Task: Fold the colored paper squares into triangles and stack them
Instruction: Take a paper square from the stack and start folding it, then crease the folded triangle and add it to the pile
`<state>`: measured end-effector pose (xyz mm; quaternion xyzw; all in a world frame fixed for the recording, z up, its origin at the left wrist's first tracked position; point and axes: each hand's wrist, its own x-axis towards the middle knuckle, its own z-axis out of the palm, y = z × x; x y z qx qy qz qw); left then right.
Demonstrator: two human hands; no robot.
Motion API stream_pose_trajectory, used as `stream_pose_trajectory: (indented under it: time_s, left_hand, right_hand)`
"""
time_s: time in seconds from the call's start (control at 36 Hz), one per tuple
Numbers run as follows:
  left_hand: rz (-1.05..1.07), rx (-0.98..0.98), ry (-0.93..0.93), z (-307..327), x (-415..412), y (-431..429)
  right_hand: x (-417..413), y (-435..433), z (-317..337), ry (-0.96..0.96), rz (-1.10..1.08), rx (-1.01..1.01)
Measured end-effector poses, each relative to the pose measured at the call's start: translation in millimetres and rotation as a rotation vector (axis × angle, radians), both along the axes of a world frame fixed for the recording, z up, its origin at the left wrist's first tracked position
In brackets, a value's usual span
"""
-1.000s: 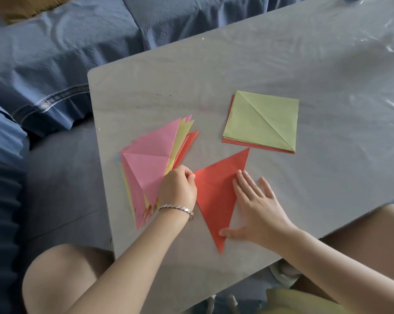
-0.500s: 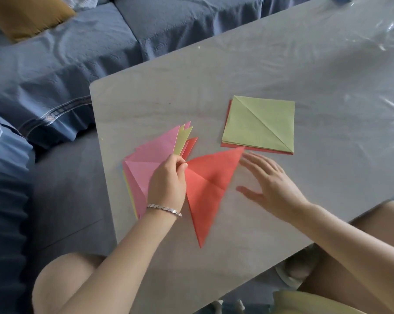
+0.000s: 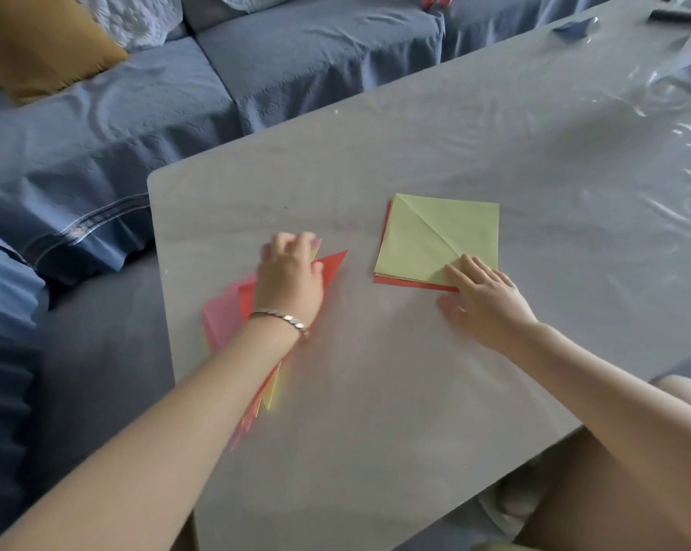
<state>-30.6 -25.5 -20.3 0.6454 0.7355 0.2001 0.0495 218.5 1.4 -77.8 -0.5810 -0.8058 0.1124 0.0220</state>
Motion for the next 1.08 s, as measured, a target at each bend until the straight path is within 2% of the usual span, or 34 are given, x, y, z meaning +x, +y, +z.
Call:
stream_pose_trajectory:
  time_s: [0.06, 0.11, 0.17, 0.31, 0.47, 0.58, 0.69, 0.89, 1.08]
  left_hand:
    - [-0.026, -0.136, -0.172, -6, 28, 10]
    - [0.035, -0.302, -0.351, -11, 52, 20]
    - [0.099, -0.409, -0.424, -16, 68, 32]
    - [0.281, -0.43, -0.524, -23, 82, 59]
    - [0.294, -0.469, -0.518, -25, 88, 70]
    - [0.293, -0.398, -0.494, -26, 91, 66]
    - [0.303, -0.319, -0.563, -27, 86, 56]
    - [0.136, -0.303, -0.565, -25, 60, 14]
    - [0.142, -0.356, -0.494, -23, 37, -44]
  right_hand:
    - [-1, -2, 1, -0.001, -0.002, 0.004]
    - [-1, -3, 0, 0.008, -0.011, -0.004]
    - [-1, -3, -1, 0.004, -0.012, -0.009]
    - [1, -1, -3, 0.004, -0.019, -0.016]
    - [5, 0, -11, 0.105, -0.043, 0.02]
    - [4, -2, -6, 0.133, -0.027, 0.06]
    - [6, -4, 7, 0.111, 0.042, 0.048]
    - [5, -37, 27, 0.144, 0.103, 0.037]
    - [0, -78, 25, 0.172, 0.241, -0.057]
